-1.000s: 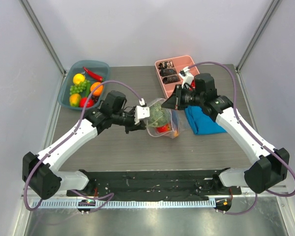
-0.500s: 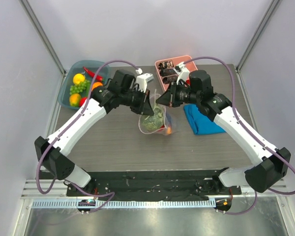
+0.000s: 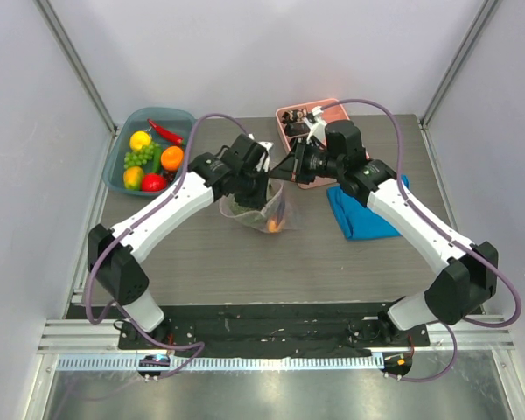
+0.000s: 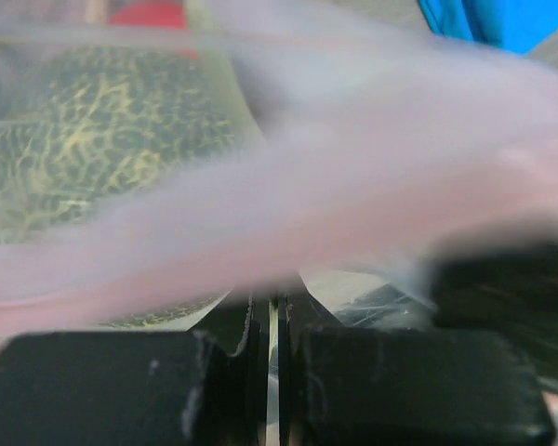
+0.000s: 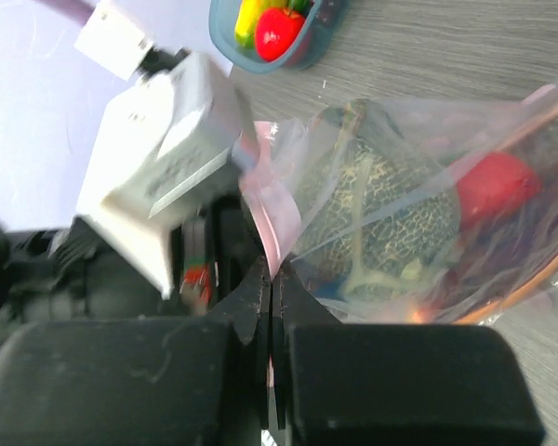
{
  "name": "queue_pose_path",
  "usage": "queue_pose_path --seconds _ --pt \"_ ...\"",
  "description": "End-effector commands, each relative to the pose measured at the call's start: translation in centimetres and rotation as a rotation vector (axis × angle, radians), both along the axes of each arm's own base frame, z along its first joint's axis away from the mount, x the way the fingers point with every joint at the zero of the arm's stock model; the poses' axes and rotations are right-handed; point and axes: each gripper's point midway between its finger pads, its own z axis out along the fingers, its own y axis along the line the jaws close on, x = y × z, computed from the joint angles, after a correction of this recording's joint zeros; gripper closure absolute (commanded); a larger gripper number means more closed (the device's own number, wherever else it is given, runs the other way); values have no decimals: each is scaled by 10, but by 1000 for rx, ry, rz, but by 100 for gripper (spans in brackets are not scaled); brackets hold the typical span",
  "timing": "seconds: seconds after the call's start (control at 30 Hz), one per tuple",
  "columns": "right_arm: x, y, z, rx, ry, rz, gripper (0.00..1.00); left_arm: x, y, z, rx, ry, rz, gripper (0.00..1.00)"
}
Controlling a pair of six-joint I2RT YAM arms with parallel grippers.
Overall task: Place the food in the zip-top bag and seal the zipper
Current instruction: Adjust the fake fruit in the zipper food storage bag.
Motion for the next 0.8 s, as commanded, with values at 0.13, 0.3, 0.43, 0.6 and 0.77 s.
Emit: queue_pose_path --seconds 0.13,0.3,0.43,0.6,0.77 --pt "-29 19 117 241 -214 132 99 24 30 -42 91 101 123 89" --pt "-19 13 113 232 -211 100 99 8 8 27 -149 -24 -65 35" --pt "-6 4 106 228 -190 57 99 6 22 79 -261 -220 -90 10" --pt "-1 3 102 235 -184 54 99 -7 43 110 -330 -220 -125 10" --pt "-1 4 90 243 -149 57 99 -26 39 129 -422 -299 -238 7"
